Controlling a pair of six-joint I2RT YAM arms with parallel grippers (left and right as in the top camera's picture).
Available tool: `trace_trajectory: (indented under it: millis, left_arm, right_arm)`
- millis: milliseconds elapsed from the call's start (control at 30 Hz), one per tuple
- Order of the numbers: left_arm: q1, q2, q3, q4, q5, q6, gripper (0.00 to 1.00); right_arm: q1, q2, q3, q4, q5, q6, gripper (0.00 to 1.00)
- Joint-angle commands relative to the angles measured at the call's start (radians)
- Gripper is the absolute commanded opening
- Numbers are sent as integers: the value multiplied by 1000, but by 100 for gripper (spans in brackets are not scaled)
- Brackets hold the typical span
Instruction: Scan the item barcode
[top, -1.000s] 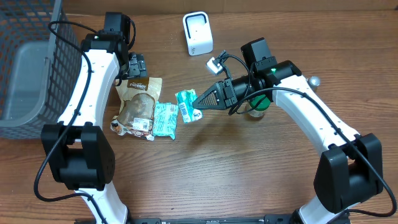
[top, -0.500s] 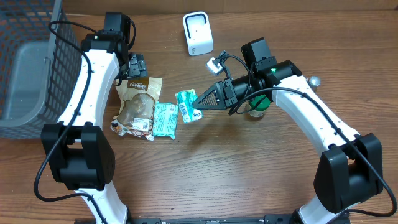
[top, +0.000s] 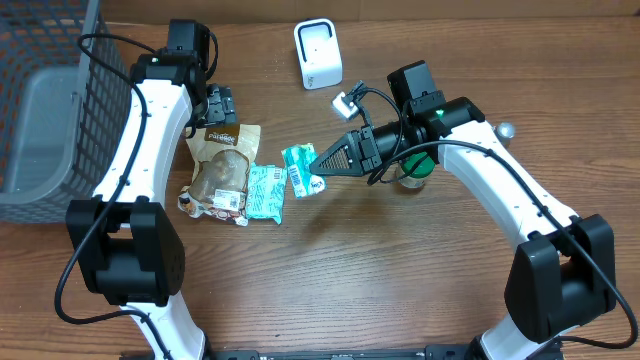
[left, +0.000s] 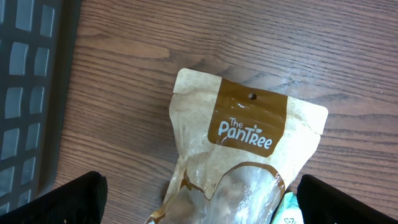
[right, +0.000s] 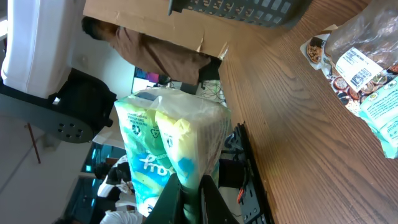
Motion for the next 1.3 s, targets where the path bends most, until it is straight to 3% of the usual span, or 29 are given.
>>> trace_trajectory:
  millis: [0,867,1267]
  left_arm:
    - [-6,-4,11,2,-13,0,100]
    - [-6,-4,11,2,-13,0,100]
    - [-6,-4,11,2,-13,0,100]
  right_arm:
    - [-1,-32,-4,3,-8,-11,4]
    - [-1,-32,-4,-122,-43,-8,4]
    - [-1,-32,-4,-114,91,-8,4]
